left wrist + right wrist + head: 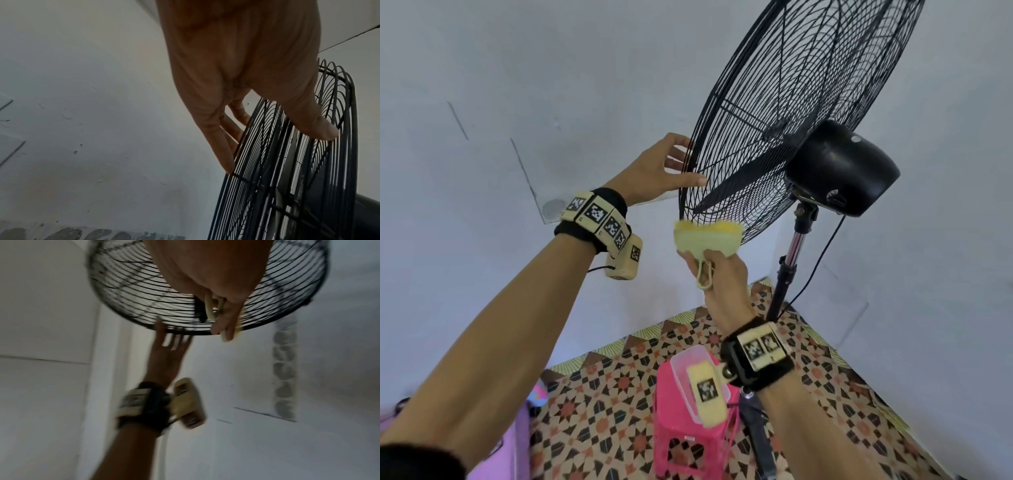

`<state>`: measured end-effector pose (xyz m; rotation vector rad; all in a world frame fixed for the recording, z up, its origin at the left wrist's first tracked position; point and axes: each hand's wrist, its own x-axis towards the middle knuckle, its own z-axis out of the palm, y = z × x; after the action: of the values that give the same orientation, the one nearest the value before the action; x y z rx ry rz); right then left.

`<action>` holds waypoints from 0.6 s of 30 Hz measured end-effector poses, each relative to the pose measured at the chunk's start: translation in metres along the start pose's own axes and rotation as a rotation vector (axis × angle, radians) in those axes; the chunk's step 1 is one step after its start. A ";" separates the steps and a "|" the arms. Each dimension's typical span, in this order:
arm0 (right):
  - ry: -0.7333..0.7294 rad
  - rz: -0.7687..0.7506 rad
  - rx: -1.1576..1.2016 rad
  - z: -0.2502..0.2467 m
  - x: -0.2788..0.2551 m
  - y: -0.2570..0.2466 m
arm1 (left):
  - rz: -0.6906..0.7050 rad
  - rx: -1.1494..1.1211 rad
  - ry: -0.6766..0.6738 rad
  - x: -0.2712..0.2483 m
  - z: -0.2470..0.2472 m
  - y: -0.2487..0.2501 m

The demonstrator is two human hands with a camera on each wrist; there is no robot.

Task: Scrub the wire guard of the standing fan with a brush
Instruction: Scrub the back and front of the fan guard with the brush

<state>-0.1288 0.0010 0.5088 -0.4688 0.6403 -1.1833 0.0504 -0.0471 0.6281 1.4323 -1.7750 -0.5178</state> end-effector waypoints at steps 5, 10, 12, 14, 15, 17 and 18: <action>0.088 -0.006 -0.017 -0.027 0.006 0.014 | 0.008 -0.012 -0.007 0.001 0.002 -0.003; 0.195 0.005 -0.115 -0.016 0.024 0.016 | 0.003 -0.004 0.002 -0.002 0.003 -0.001; 0.044 0.005 -0.098 -0.009 0.020 0.004 | -0.001 -0.005 0.009 -0.001 0.001 -0.001; -0.109 -0.010 -0.037 -0.010 0.009 -0.005 | -0.012 -0.016 0.000 0.002 -0.001 -0.003; -0.141 -0.005 -0.018 -0.017 0.007 -0.006 | -0.019 -0.020 -0.007 0.003 -0.001 -0.004; -0.069 0.045 -0.028 -0.033 0.010 0.000 | -0.022 -0.010 -0.010 0.004 0.000 -0.004; 0.002 0.080 -0.046 -0.041 0.017 0.006 | -0.024 -0.007 -0.009 0.004 0.001 -0.004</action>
<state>-0.1489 -0.0134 0.4712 -0.4763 0.6835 -1.0950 0.0522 -0.0523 0.6257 1.4507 -1.7630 -0.5429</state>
